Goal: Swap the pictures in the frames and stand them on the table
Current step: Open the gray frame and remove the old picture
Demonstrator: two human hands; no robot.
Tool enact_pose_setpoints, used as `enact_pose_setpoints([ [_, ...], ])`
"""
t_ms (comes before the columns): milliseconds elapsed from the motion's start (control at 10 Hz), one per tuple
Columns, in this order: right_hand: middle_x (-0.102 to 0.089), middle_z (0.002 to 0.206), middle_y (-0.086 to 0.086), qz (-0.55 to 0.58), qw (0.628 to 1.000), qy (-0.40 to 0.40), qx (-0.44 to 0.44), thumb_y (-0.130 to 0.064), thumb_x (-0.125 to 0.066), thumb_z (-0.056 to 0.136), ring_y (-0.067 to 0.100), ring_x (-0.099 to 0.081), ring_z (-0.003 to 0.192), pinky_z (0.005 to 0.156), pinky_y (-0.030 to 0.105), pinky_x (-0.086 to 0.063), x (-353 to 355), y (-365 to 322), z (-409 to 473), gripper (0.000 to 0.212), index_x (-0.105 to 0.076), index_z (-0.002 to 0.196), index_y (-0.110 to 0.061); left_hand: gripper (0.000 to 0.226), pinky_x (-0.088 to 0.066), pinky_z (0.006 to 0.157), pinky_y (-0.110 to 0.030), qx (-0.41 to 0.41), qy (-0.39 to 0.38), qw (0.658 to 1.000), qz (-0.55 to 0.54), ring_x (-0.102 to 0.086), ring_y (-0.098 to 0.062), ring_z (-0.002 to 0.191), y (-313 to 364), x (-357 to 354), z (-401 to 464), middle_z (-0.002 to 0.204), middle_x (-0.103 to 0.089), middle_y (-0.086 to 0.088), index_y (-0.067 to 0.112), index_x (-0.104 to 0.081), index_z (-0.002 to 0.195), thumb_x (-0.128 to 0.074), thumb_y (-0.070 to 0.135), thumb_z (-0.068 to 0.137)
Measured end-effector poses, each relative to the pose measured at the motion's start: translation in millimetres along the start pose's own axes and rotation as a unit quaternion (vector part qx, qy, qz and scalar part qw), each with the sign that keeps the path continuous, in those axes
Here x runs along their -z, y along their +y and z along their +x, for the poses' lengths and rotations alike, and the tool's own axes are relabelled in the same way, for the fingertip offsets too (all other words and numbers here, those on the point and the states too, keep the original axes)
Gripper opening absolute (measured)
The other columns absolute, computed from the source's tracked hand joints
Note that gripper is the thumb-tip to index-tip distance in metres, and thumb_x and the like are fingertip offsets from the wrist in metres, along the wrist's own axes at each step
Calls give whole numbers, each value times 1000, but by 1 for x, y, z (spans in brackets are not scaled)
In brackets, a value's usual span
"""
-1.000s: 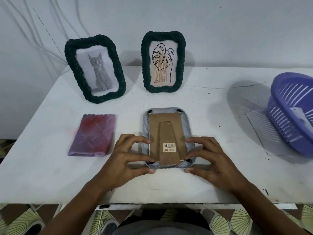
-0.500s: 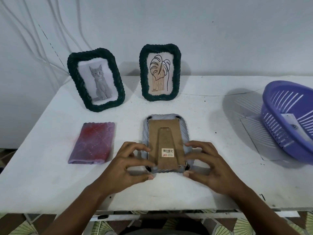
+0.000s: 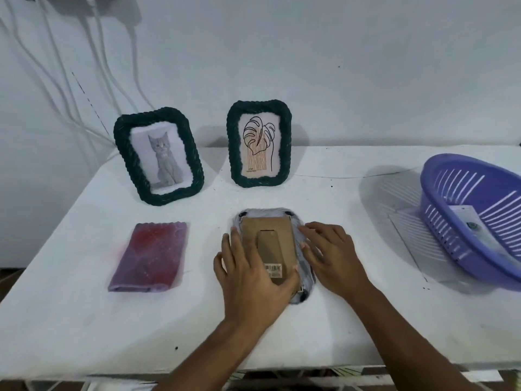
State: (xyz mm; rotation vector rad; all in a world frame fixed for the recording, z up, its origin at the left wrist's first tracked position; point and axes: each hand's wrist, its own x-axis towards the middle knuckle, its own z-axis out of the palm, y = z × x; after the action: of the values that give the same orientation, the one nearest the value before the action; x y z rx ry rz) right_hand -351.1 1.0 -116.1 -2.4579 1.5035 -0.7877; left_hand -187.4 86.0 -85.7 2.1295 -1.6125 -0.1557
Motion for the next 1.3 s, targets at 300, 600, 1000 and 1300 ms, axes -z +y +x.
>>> enact_pose_setpoints([
  [300,-61,121,-3,-14,1000,2,0,-39,-37,94,22,-49,109,85,39,-43,2,-5,-1,43,-59,126,-22,79,-26,99,-55,25,33,998,48,-39,-36,130,6,-13,-7,143,-41,-21,7,-55,123,-49,64,68],
  [600,-60,121,-4,-21,1000,-1,3,-39,-35,94,22,-49,109,85,38,-42,4,-7,-1,44,-58,128,-22,75,-25,100,-54,45,48,997,42,-39,-32,129,8,-18,-9,141,-45,-16,8,-58,120,-44,61,70],
  [1000,-61,122,-3,-20,1000,1,7,-38,-36,93,24,-51,109,85,40,-44,3,-7,-2,44,-58,127,-21,66,-13,106,-58,56,78,995,-7,-37,-26,132,10,-17,-11,128,-57,-3,10,-60,111,-44,58,69],
  [1300,-60,123,-4,-27,1000,-7,7,-39,-35,94,23,-50,109,85,40,-45,3,-6,-1,45,-57,129,-22,64,-20,106,-57,75,89,992,-42,-38,-24,129,9,-17,-10,129,-55,-2,13,-63,105,-45,58,64],
])
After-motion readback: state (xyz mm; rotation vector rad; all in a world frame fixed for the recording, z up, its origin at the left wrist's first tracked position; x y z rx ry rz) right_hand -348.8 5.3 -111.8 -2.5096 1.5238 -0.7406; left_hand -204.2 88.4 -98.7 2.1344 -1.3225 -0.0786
